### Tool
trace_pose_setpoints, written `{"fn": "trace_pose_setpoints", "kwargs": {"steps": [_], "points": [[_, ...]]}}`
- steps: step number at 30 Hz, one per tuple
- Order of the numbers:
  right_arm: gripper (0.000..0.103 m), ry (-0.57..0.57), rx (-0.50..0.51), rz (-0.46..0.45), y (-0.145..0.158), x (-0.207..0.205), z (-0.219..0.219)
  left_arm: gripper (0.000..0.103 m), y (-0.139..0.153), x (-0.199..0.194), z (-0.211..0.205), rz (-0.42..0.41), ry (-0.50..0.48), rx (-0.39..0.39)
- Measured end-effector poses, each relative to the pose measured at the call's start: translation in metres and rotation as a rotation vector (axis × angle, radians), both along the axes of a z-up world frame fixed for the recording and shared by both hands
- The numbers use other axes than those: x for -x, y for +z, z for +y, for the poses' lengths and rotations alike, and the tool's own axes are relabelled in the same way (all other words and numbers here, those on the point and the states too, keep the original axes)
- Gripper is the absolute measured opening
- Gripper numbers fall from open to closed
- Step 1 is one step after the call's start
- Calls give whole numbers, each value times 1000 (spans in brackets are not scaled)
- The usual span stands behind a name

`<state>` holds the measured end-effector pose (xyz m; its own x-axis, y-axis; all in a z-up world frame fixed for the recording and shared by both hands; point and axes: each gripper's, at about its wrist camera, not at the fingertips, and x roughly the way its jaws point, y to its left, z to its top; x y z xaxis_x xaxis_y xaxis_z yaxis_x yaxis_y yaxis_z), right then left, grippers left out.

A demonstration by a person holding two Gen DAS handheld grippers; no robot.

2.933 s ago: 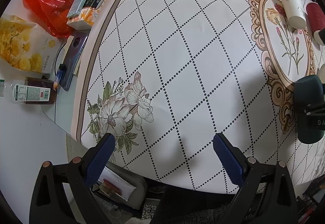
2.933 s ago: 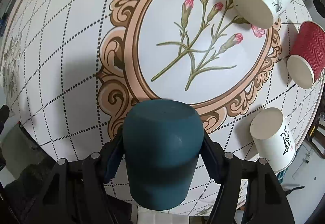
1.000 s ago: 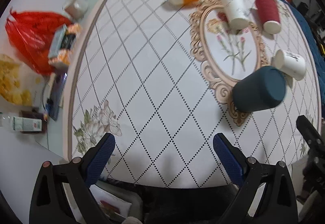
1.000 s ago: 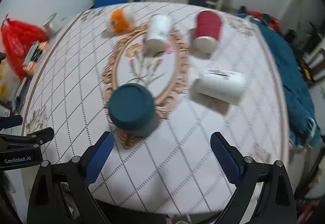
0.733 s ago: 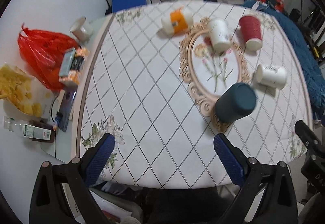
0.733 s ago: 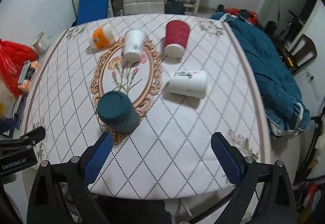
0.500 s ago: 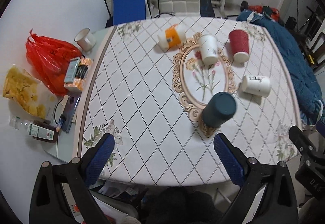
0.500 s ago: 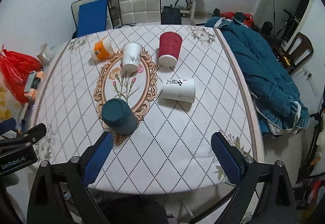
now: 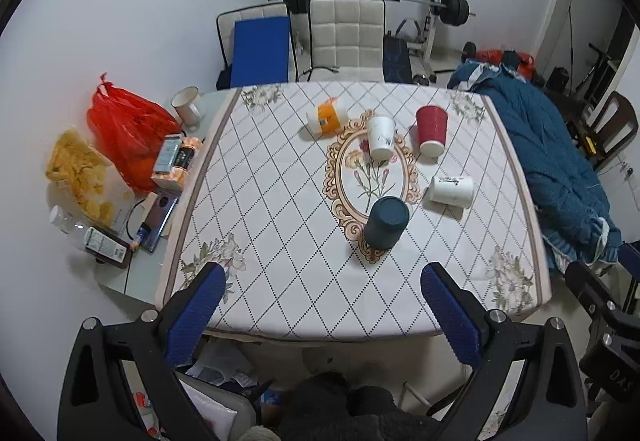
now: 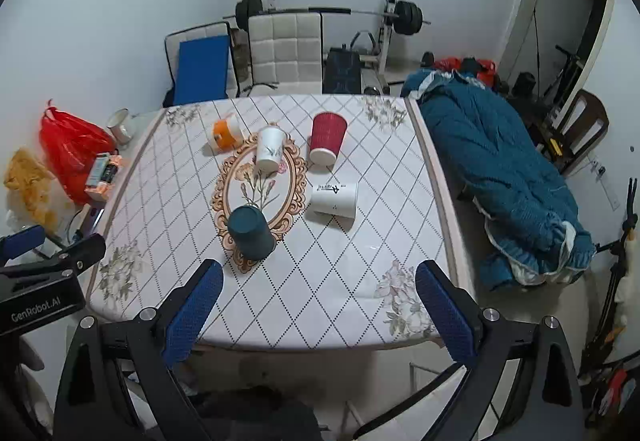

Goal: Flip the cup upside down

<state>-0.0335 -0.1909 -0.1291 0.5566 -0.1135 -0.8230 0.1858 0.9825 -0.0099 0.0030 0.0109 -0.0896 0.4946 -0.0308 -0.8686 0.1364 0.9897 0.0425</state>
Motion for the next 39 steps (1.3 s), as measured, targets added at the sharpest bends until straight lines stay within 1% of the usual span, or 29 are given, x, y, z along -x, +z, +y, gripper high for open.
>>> {"fn": "trace_pose_setpoints", "kwargs": {"steps": [4, 9, 12, 17, 24, 39], "points": [[99, 18, 9, -38, 32, 27, 5, 100, 21, 19, 1, -28, 0, -1], [99, 21, 2, -74, 60, 51, 6, 100, 42, 39, 1, -58, 3, 5], [99, 18, 2, -89, 72, 60, 4, 100, 52, 49, -1, -72, 1, 6], [99, 18, 4, -121, 93, 75, 0, 100, 58, 60, -8, -76, -11, -2], [99, 24, -3, -131, 105, 84, -4, 100, 60, 65, -13, -85, -2, 6], [101, 28, -1, -118, 100, 78, -13, 100, 59, 65, -20, -93, 17, 4]]}}
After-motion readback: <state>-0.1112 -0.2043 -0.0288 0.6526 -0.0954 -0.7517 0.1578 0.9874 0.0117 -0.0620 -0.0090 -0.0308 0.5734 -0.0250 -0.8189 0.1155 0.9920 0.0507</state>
